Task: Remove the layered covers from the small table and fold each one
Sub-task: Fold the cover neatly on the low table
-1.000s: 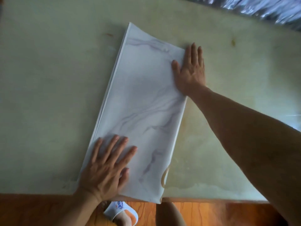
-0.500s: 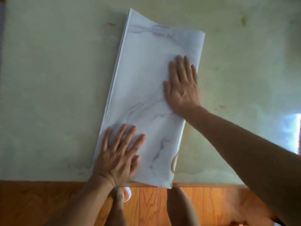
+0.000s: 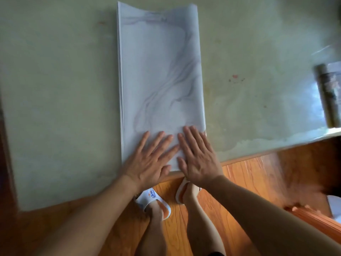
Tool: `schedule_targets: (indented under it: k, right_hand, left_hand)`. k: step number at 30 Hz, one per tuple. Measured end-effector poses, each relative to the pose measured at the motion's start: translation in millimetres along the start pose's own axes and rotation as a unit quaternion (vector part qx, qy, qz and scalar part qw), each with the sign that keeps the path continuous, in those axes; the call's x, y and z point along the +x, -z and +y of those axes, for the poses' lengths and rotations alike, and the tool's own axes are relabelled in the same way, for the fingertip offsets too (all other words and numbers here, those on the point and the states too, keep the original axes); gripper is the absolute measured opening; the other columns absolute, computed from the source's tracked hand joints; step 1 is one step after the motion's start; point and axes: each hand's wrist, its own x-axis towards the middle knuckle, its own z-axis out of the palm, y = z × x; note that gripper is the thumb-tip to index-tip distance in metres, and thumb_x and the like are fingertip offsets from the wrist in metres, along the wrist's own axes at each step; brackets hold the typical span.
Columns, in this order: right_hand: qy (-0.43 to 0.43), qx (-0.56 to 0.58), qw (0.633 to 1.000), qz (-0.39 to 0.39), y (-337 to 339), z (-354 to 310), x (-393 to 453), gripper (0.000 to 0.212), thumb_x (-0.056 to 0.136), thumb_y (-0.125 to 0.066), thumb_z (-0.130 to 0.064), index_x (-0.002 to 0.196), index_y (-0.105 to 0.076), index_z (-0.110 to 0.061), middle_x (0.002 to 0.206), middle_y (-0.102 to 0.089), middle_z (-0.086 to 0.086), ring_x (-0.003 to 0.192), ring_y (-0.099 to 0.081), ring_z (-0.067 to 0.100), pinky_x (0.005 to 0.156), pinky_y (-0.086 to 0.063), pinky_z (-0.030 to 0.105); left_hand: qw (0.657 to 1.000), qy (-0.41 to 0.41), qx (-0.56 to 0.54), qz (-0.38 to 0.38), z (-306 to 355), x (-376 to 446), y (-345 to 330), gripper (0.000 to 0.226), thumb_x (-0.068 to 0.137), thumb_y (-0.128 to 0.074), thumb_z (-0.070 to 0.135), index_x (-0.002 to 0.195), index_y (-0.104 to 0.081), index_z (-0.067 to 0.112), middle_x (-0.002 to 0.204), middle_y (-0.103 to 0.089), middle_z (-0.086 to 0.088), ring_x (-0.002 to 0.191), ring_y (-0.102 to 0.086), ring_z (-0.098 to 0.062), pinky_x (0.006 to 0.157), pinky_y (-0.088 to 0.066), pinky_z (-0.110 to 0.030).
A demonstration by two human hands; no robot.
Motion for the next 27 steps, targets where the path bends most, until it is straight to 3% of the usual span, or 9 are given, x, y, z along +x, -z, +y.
schedule_targets:
  k: [4, 7, 9, 12, 16, 22, 24, 27]
  right_hand:
    - [-0.007, -0.02, 1.0, -0.008, -2, -1, 0, 0.064, 0.102, -0.038, -0.041, 0.154, -0.033, -0.006, 0.163, -0.021, 0.018, 0.154, -0.013, 0.033, 0.123, -0.019, 0.052]
    - [0.003, -0.04, 0.999, -0.029, -1, -2, -1, 0.064, 0.103, -0.035, -0.043, 0.156, -0.03, -0.006, 0.164, -0.018, 0.019, 0.154, -0.008, 0.034, 0.122, -0.019, 0.053]
    - [0.001, -0.045, 0.998, -0.044, -1, -1, -2, 0.066, 0.104, -0.036, -0.045, 0.157, -0.026, -0.008, 0.165, -0.015, 0.017, 0.155, -0.005, 0.033, 0.123, -0.017, 0.052]
    - [-0.004, -0.028, 0.999, -0.034, -1, 0, 0, 0.065, 0.104, -0.032, -0.045, 0.157, -0.025, -0.009, 0.165, -0.015, 0.015, 0.155, -0.007, 0.031, 0.124, -0.016, 0.05]
    - [-0.011, -0.01, 0.999, -0.03, 1, 2, -1, 0.066, 0.102, -0.034, -0.044, 0.157, -0.027, -0.007, 0.165, -0.016, 0.015, 0.155, -0.009, 0.029, 0.125, -0.014, 0.048]
    - [-0.022, -0.002, 0.998, -0.063, 6, 0, -1, 0.067, 0.103, -0.033, -0.046, 0.158, -0.023, -0.009, 0.166, -0.012, 0.015, 0.155, -0.005, 0.027, 0.126, -0.009, 0.046]
    - [-0.029, 0.003, 0.997, -0.074, 8, 0, 0, 0.067, 0.102, -0.032, -0.046, 0.158, -0.022, -0.01, 0.166, -0.011, 0.014, 0.155, -0.003, 0.027, 0.126, -0.007, 0.045]
    - [-0.035, 0.011, 0.996, -0.081, 10, -2, 2, 0.065, 0.104, -0.029, -0.045, 0.159, -0.021, -0.01, 0.166, -0.01, 0.013, 0.155, -0.001, 0.025, 0.126, -0.002, 0.043]
  left_hand:
    - [0.995, 0.09, -0.044, -0.023, 24, 15, 14, 0.06, 0.089, -0.043, 0.037, 0.145, -0.053, 0.017, 0.155, -0.044, -0.016, 0.147, -0.034, -0.04, 0.113, -0.027, -0.069]
    - [0.966, 0.208, -0.153, 0.022, 45, 43, 27, 0.043, 0.088, -0.048, 0.027, 0.125, -0.061, 0.009, 0.133, -0.056, -0.019, 0.128, -0.048, -0.042, 0.11, -0.034, -0.06]
    - [0.957, 0.241, -0.155, 0.04, 49, 55, 25, 0.044, 0.09, -0.049, 0.023, 0.131, -0.058, 0.009, 0.138, -0.053, -0.021, 0.132, -0.046, -0.042, 0.114, -0.031, -0.058]
    - [0.964, 0.244, -0.105, -0.007, 40, 41, 13, 0.06, 0.098, -0.041, 0.031, 0.156, -0.038, 0.017, 0.163, -0.03, -0.017, 0.153, -0.019, -0.038, 0.121, -0.017, -0.06]
    - [0.964, 0.258, -0.055, -0.039, 12, -13, 12, 0.068, 0.098, -0.044, 0.046, 0.161, -0.025, 0.027, 0.169, -0.016, -0.01, 0.157, -0.007, -0.033, 0.123, -0.011, -0.06]
    - [0.959, 0.271, -0.035, -0.079, 6, -25, 17, 0.07, 0.096, -0.044, 0.047, 0.161, -0.027, 0.025, 0.169, -0.015, -0.012, 0.157, -0.006, -0.033, 0.122, -0.011, -0.063]
    - [0.956, 0.284, -0.012, -0.078, 15, -15, 29, 0.07, 0.093, -0.043, 0.04, 0.157, -0.035, 0.016, 0.167, -0.021, -0.017, 0.156, -0.009, -0.035, 0.122, -0.009, -0.063]
    - [0.971, 0.233, -0.054, -0.031, 28, 17, 35, 0.06, 0.088, -0.045, 0.029, 0.142, -0.053, 0.004, 0.158, -0.038, -0.022, 0.153, -0.022, -0.037, 0.122, -0.019, -0.059]
